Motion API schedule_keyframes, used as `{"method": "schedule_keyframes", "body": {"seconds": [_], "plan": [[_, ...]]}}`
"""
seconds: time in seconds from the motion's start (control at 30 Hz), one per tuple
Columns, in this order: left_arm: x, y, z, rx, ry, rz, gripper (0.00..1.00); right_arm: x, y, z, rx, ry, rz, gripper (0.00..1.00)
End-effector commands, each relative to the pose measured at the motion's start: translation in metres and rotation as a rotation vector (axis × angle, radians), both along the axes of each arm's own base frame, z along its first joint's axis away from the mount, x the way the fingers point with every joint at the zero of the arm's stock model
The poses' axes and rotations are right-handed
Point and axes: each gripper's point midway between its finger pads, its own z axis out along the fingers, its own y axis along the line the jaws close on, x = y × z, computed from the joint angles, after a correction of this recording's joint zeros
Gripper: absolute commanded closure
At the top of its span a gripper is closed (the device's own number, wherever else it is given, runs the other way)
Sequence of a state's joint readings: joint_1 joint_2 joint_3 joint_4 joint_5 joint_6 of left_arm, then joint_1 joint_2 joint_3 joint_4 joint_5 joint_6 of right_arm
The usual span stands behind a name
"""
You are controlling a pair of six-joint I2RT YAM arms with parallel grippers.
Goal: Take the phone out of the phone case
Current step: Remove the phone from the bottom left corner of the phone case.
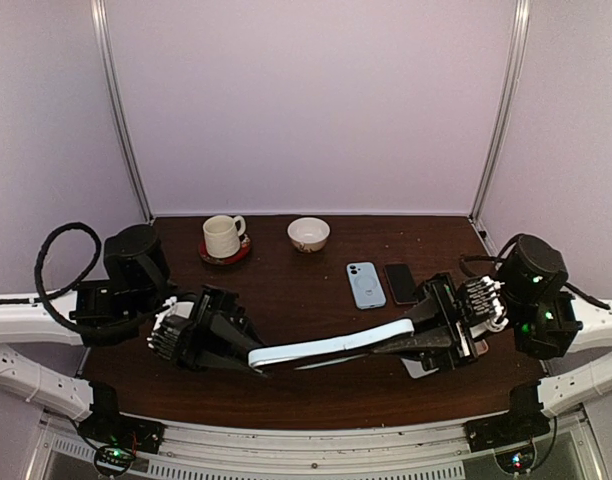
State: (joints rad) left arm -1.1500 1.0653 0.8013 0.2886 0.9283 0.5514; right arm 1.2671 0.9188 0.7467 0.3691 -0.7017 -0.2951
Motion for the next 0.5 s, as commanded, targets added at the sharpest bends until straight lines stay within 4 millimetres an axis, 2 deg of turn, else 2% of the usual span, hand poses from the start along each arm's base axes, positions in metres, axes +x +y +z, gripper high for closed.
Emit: {"method": "schedule_keyframes", "body": {"seconds": [0.0,0.47], "plan": [[0.002,0.001,0.013,-0.033,-0.058,0.011,0.88,-0.029,-0.010,0.014,-0.031,0.044,0.179,1.00],[0.003,0.001,0.013,-0.014,-0.089,0.017,0.89,-0.040,-0.004,0.003,-0.147,0.108,0.286,1.00]]}}
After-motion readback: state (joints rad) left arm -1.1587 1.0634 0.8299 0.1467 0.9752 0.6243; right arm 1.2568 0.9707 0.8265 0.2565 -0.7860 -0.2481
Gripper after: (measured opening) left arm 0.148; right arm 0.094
